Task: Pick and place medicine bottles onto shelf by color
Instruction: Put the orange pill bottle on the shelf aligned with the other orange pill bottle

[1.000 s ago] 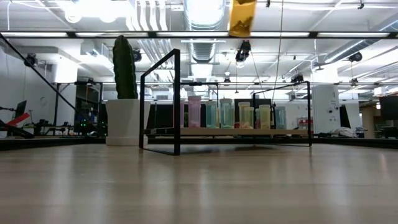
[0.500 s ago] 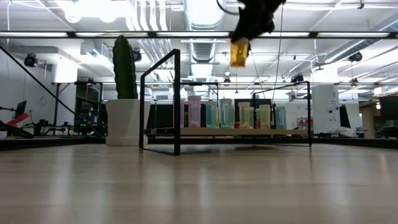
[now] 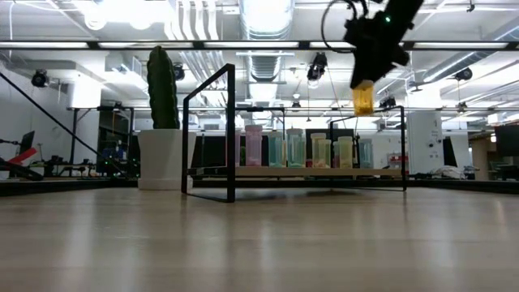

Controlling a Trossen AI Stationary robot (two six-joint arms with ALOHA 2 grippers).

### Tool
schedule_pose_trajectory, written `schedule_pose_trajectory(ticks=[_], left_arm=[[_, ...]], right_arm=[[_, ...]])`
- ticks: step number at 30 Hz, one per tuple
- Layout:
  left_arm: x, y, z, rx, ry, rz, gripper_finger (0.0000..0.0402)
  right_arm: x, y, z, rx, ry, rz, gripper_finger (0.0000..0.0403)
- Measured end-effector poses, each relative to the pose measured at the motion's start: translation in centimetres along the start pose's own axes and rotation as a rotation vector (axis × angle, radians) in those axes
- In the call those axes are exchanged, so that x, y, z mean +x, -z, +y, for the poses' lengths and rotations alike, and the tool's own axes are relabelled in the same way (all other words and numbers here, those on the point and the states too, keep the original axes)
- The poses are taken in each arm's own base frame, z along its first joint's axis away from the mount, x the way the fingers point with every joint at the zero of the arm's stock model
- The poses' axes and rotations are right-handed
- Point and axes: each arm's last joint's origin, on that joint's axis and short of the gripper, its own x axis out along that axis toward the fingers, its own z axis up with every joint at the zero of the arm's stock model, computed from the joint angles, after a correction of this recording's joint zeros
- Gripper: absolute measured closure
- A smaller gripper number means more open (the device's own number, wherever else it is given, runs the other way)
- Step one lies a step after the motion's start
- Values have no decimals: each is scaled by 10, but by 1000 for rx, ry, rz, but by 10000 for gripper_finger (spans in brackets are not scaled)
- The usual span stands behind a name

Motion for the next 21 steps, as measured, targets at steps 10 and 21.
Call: schedule_pose_trajectory(ticks=[10, 21], left_arm=[[7, 17, 3, -53, -33, 41, 116], [11, 26, 0, -134, -38, 55, 116]], right_arm=[[-2, 29, -9, 71, 57, -79, 200], [-20, 25, -10, 70, 27, -156, 200]])
